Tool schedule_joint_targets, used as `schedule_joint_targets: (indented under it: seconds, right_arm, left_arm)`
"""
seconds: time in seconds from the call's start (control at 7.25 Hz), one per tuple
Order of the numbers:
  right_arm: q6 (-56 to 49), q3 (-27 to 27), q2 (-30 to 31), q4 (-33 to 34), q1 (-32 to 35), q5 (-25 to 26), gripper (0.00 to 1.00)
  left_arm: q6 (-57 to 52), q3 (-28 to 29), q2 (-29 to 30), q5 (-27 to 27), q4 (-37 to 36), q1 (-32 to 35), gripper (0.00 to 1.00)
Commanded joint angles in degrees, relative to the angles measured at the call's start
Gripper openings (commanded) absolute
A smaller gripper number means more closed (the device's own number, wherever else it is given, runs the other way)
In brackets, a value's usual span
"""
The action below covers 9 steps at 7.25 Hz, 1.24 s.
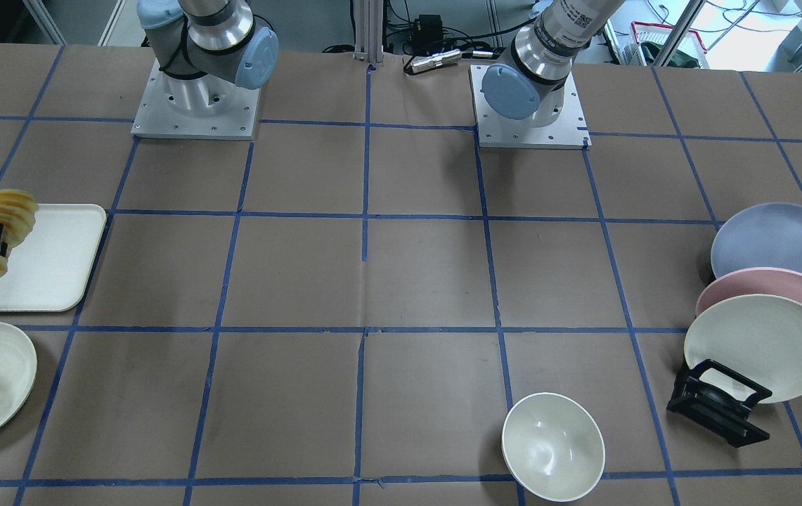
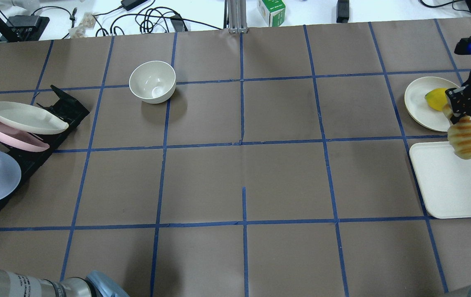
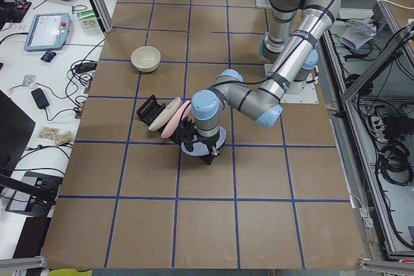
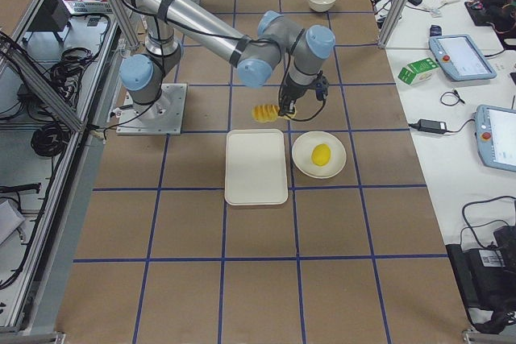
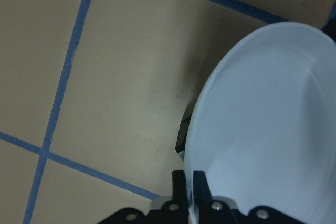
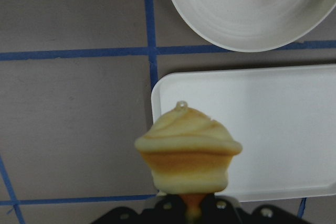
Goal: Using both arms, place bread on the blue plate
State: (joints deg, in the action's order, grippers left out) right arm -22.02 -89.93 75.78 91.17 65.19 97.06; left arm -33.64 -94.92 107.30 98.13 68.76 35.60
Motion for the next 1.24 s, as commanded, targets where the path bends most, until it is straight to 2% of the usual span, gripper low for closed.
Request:
schedule_joint_targets:
  seconds: [0.0,0.14,0.28,0.55,0.69,0.83,0.97,1.1]
  right_arm:
    - [7.49,5.71,0.41,-7.47,6.24,-0.90,0.00]
    - [12.13,7.12,0.42,-9.76,8.44,-5.17,0.00]
    - [15.83,8.36,0.42,-11.35,10.03,-7.04,0.00]
    - [19.36,8.54,0.42,-11.46,13.28,-7.23,0.00]
    - [21.99,8.63,0.42,-11.46,14.52,-8.54,0.00]
    - [22.11,8.63,0.33,-11.37,14.70,-9.08,0.00]
    - [22.11,8.63,0.33,-11.37,14.71,-9.17,0.00]
    - [22.11,8.63,0.33,-11.37,14.79,-9.34,0.00]
  left_arm:
    - [0.15,0.70,-4.71,2.23,7.95,0.61,0.00]
    - [0.76,0.70,-6.21,2.59,10.58,0.88,0.00]
    - [0.94,0.70,-7.54,2.85,11.91,2.88,0.00]
    - [4.45,0.52,-11.31,1.03,19.36,9.63,0.00]
    - [4.64,-0.09,-13.24,-5.69,23.83,12.71,0.00]
    - [6.38,-2.10,-14.48,-8.54,26.14,14.83,0.00]
    - [7.79,-5.25,-14.84,-11.70,26.25,18.16,0.00]
    - [9.54,-6.50,-13.54,-16.69,24.86,24.20,0.00]
